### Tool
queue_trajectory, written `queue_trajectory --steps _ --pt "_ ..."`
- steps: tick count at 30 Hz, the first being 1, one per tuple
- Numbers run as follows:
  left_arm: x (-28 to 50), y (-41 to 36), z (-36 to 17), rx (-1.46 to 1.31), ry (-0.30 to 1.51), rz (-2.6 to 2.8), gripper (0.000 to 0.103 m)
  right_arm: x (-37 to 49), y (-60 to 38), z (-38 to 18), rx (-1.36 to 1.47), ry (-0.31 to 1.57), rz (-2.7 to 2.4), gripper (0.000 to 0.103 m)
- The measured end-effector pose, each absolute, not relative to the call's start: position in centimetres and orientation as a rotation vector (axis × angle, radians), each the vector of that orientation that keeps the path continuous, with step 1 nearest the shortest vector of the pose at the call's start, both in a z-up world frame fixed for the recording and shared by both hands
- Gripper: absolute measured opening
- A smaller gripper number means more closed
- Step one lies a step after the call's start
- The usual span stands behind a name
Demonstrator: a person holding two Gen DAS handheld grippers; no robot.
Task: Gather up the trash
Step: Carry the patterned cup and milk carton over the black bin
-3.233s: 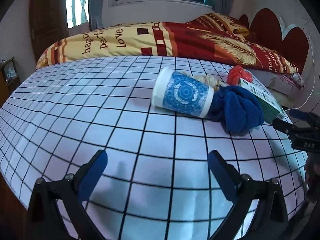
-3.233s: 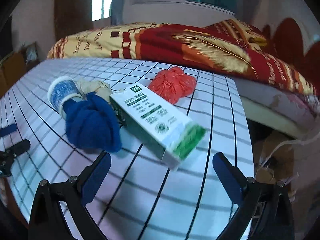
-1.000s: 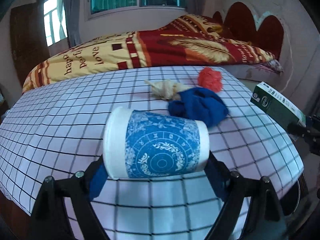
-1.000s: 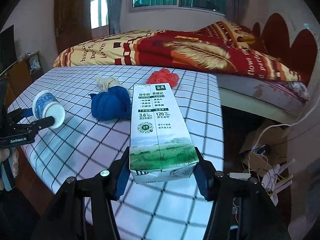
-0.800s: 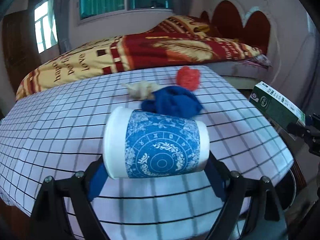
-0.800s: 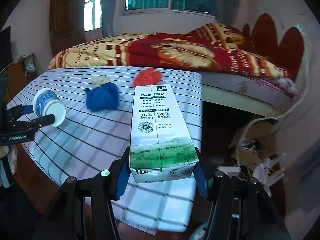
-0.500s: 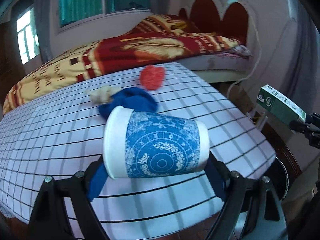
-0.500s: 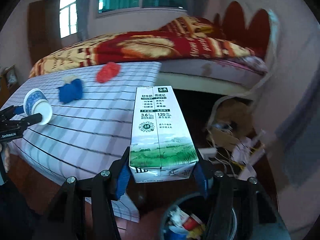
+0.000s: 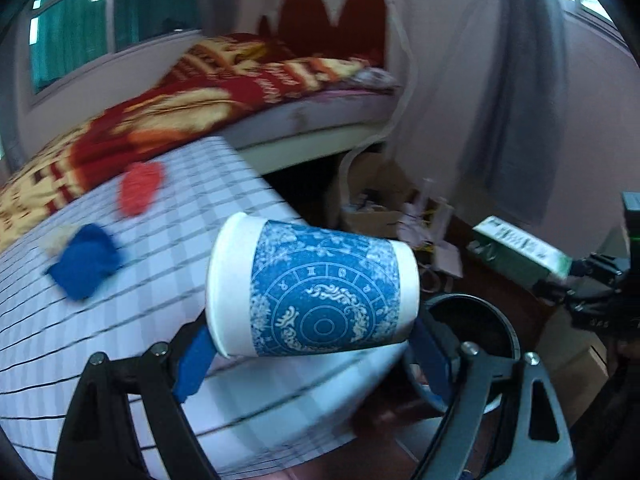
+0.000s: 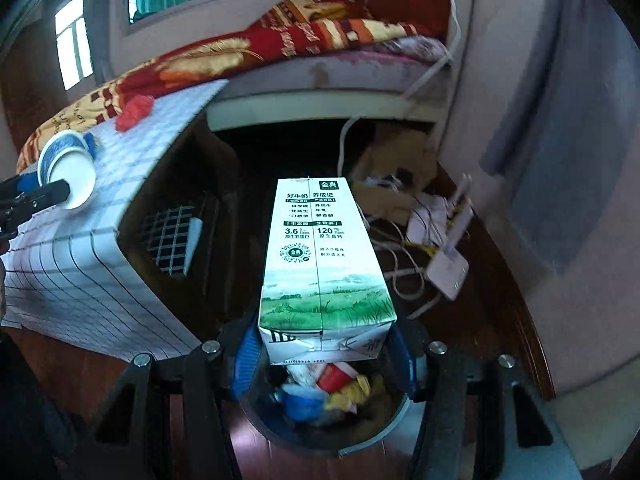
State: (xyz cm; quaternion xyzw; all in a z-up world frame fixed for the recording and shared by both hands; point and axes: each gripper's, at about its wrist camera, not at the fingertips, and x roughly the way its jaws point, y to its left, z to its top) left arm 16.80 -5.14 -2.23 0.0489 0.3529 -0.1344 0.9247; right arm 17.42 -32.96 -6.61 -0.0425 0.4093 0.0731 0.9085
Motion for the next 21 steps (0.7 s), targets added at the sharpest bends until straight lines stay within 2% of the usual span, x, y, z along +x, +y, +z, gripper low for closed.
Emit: queue_trajectory --steps 10,19,21 --pt "16.9 -16.4 -6.6 0.162 0.834 -0.493 0.087 14.6 -37.0 -11.2 -0.124 0.947 0.145 0.058" --pt "18.1 -20.9 -12.4 0.178 0.99 -0.593 0.087 15.5 -37.8 -15.4 -0.163 1.043 0.198 0.058" --pt "18.6 -21.5 -14.0 0.17 1.025 -0.62 0.088 16.0 -37.9 -15.9 -0.144 1.042 0.24 0.061"
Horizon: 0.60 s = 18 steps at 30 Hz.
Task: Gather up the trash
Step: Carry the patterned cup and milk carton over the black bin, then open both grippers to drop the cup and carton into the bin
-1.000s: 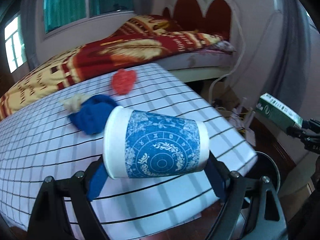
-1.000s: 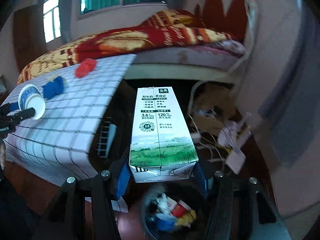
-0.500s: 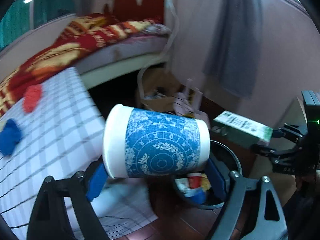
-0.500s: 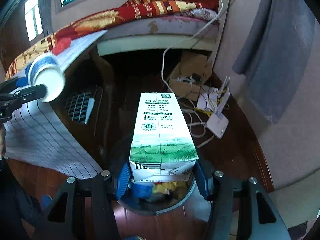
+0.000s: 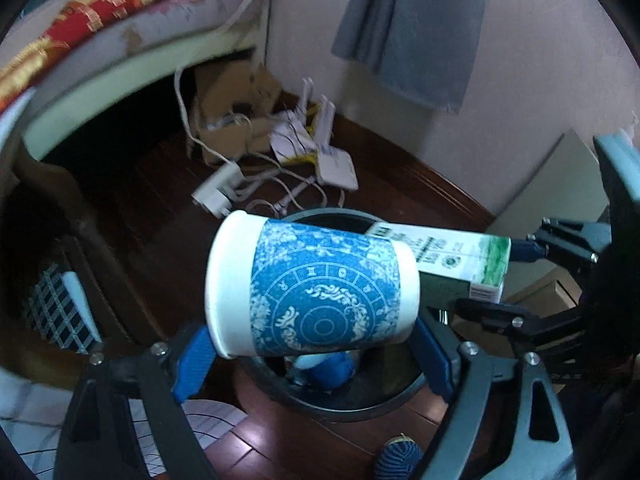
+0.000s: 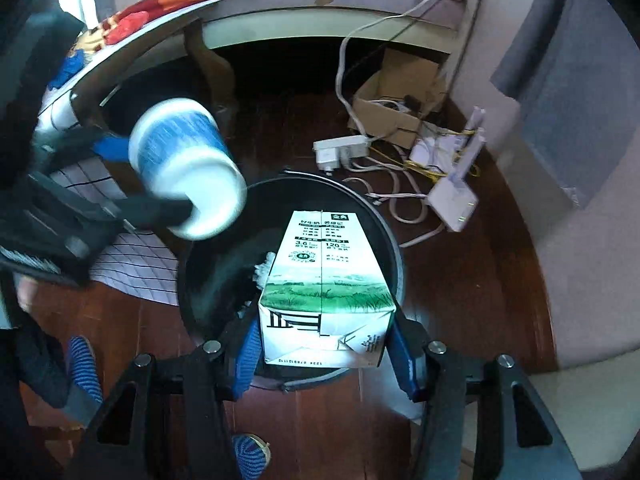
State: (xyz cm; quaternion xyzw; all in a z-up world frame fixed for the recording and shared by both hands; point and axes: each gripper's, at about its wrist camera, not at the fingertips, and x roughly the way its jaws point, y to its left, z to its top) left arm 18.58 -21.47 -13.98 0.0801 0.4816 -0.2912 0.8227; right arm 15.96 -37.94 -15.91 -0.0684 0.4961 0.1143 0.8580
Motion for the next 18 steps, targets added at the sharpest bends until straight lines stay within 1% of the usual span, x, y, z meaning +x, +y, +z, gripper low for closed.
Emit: queue_trajectory --steps 1,2,3,4,10,18 --pt "19.1 -21.6 -15.0 0.18 1.049 -0.601 0.09 16.4 -38.2 -16.3 -0.134 1.057 0.227 0.086" --pt "19.4 -21.7 -15.7 0.19 1.075 -0.578 0.095 16.9 -38.9 -16.9 -0.128 1.077 0.177 0.099" --pt "19.7 -21.7 -16.5 0.193 1.103 -0.566 0.098 17.3 -40.1 -17.4 -0.104 1.098 0.116 0.103" --pt "19.9 -21.5 -17.1 0.192 1.115 -0.563 0.1 17.3 -40.9 -17.7 -0.075 1.117 0.103 0.103" --pt "19.2 -20.5 -17.7 0.207 1.088 -0.463 0.1 17.5 -43.2 -16.7 0.021 1.099 0.021 0.103" --pt "18.6 -19.3 -15.5 0.196 1.024 -0.428 0.102 17.4 -42.3 -15.7 0.021 1.07 -0.021 0.103"
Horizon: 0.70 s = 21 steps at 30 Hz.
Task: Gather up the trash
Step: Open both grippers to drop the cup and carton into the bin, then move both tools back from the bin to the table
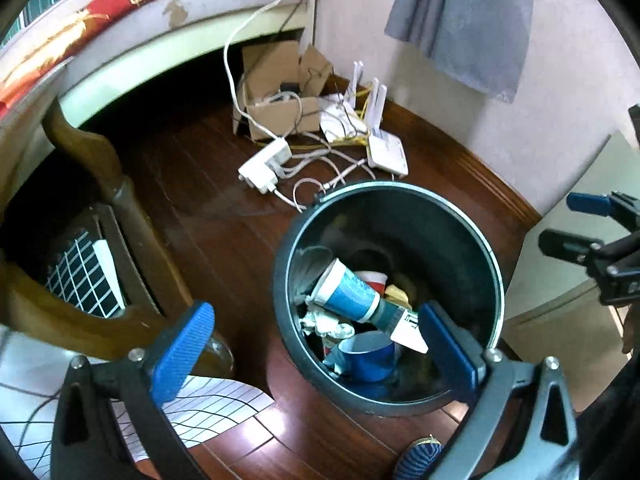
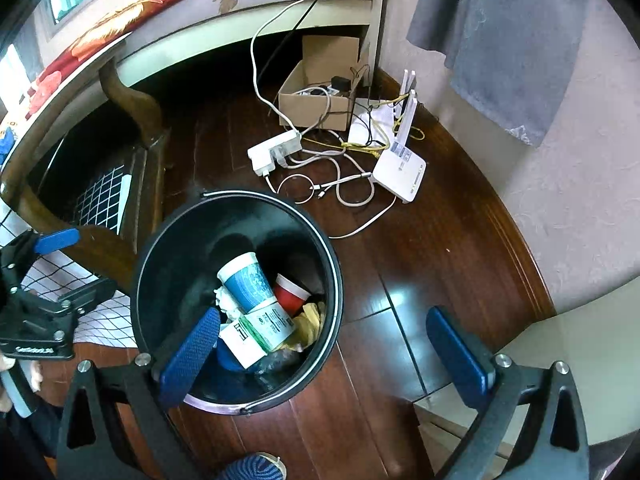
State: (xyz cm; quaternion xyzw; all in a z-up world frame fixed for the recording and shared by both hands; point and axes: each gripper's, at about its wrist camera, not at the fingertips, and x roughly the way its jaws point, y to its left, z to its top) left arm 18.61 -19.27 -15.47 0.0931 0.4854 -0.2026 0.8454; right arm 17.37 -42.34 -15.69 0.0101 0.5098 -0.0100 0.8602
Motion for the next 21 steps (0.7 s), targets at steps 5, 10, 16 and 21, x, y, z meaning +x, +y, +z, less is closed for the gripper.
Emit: queue_trajectory --steps 5,10,16,21 --pt "17.8 -18.5 -12.9 0.185 0.971 -0.422 0.102 17.0 -41.3 -14.0 0.034 1.019 -0.02 0.103" --pt "17.3 -17.4 -10.6 0.177 0.924 -0.397 0.102 16.0 -39.9 -12.0 0.024 0.971 -0.009 0.103" --pt "16.6 -15.3 -8.1 0.151 0.873 -0.362 0.102 15.9 -38.1 -9.7 0.016 0.92 0.013 0.103" --pt "16.1 -13.2 -6.5 0.129 0.84 -0.326 0.102 15.9 -36.2 -8.3 0.006 0.881 0.039 0.103"
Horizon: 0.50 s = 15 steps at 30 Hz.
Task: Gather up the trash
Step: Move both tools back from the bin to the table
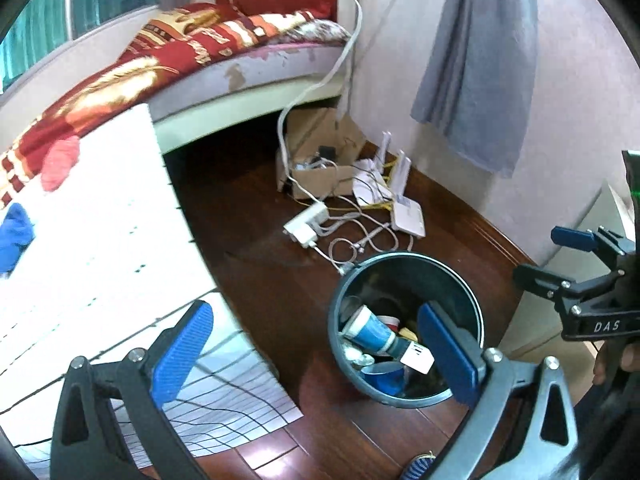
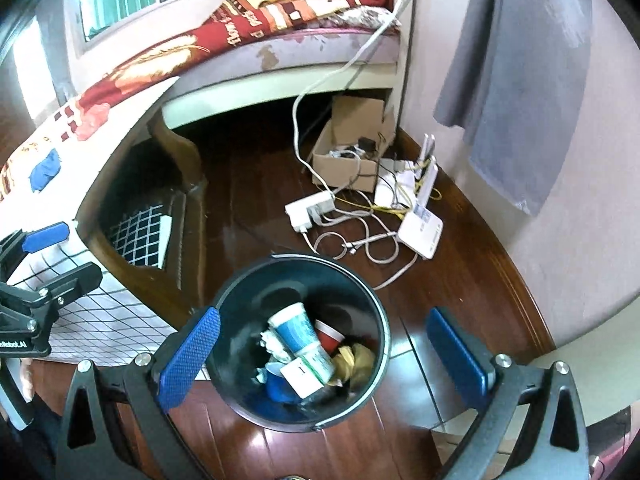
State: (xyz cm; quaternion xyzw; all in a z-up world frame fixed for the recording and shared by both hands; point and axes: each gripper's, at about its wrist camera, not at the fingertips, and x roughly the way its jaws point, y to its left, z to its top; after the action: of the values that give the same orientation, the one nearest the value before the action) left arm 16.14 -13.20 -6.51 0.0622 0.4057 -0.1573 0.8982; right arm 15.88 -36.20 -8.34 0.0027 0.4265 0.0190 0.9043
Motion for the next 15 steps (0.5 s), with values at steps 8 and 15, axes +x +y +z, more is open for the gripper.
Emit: queue_trajectory --steps 8,15 --pt "15.2 -7.0 -3.9 0.081 0.776 -0.221 0.102 16.7 -31.9 -5.9 -0.002 0.807 0.094 0.103" --pt "15.5 3.5 -2.4 0.013 0.748 -0.031 0.102 19.5 -22.9 -3.7 -0.035 0.762 0.287 0.103"
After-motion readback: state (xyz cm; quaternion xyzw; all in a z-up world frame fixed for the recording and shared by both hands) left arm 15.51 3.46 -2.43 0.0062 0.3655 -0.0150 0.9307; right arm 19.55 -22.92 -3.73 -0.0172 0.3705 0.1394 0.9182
